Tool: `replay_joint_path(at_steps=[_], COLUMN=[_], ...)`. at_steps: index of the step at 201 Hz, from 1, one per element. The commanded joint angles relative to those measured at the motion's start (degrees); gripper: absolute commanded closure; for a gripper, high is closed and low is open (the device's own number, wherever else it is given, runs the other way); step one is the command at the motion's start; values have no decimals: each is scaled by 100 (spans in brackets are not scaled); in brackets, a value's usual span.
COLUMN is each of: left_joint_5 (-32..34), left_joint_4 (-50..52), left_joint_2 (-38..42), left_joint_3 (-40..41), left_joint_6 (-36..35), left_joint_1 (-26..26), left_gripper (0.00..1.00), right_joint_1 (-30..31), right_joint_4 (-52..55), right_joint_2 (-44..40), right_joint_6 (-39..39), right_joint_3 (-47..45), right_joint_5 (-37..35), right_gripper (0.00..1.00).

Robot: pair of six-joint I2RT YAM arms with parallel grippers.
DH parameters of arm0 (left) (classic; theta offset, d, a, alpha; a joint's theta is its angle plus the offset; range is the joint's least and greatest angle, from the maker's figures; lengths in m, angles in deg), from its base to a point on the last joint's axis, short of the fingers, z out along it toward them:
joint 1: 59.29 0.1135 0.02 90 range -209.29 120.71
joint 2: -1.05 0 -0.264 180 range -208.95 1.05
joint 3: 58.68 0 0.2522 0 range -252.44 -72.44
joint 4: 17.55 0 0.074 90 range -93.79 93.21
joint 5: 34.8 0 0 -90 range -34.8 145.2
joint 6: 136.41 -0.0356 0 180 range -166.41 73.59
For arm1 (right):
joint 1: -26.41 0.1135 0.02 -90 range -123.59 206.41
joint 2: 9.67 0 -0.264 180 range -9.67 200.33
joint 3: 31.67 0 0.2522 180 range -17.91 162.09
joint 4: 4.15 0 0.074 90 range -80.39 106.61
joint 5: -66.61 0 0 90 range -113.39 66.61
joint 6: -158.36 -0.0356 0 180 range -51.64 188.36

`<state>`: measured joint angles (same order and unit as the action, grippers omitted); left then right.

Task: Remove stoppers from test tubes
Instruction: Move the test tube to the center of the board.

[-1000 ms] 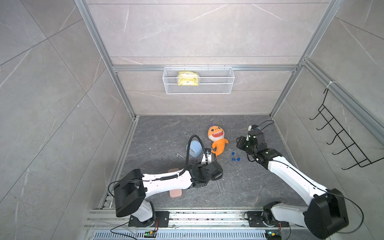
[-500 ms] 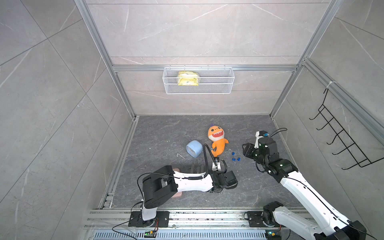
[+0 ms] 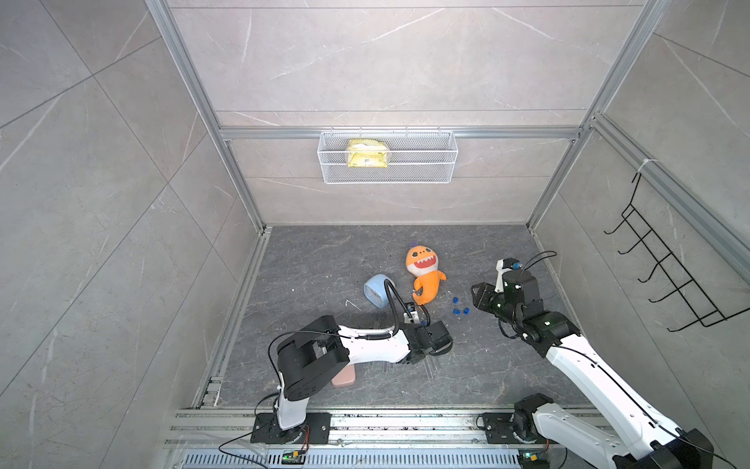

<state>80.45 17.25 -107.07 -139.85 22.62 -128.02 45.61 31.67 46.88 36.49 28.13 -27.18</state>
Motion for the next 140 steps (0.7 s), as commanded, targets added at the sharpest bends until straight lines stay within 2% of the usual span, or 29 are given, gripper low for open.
replay_joint_path(at_steps=[1,54,140], left_joint_5=[-139,-256,-383], left_joint_4=[-62,-64,245], left_joint_2=[-120,-261,-121], left_joint_3=[-102,-165,71], left_joint_6=[-43,-99,-188], left_joint_1=[-8,61,79], left_gripper=[67,68,80], right_joint_1=[-6,-6,-1], right_joint_4=[-64,-123,-200], right_joint_2=[70,176,233], right_joint_6=[63,76,42], right_joint_3=[2,13,-35], right_joint_5=[36,36,84], right_gripper=[55,55,54])
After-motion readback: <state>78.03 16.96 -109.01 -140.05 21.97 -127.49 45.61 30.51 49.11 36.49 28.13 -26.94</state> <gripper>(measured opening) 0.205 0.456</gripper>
